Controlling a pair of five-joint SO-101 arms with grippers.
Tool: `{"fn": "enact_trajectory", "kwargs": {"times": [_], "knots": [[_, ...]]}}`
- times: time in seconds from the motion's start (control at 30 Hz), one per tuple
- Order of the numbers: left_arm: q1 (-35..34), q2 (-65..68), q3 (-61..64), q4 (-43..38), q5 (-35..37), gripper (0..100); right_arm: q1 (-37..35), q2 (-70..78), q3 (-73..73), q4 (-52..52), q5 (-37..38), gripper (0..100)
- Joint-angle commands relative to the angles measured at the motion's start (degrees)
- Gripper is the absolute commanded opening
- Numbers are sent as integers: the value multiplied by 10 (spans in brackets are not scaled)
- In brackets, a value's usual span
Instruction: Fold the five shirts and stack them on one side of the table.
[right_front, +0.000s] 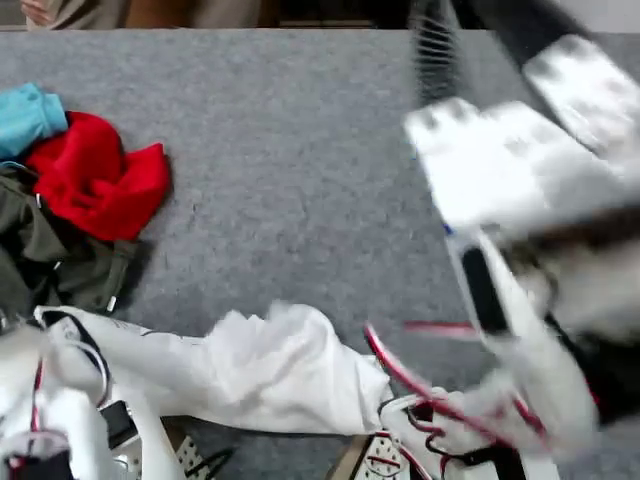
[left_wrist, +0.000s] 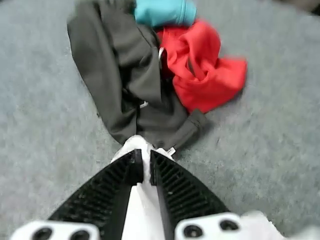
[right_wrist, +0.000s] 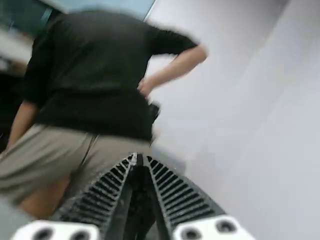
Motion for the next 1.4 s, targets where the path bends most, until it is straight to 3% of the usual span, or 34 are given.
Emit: {"fn": "enact_trajectory", "kwargs": {"times": [0.0,0.17,0.37,0.57,0.83,1.2,1.37], "knots": [[1,42,17,-41,-7,19,9,0,143,-12,4,2],[1,109,91,-114,-8,19,-21,0,359,-13,3,2],[-3,178,115,-122,-9,19,-109,1,581,-16,3,5],[-4,189,119,-121,-9,19,-186,65,685,-16,-15,131],[-4,189,155,-122,-10,19,-225,233,684,-47,-8,144],[-4,190,203,-125,-84,19,-240,471,571,-41,-8,140],[-4,190,203,-125,-84,19,-239,508,504,26,11,27]]}}
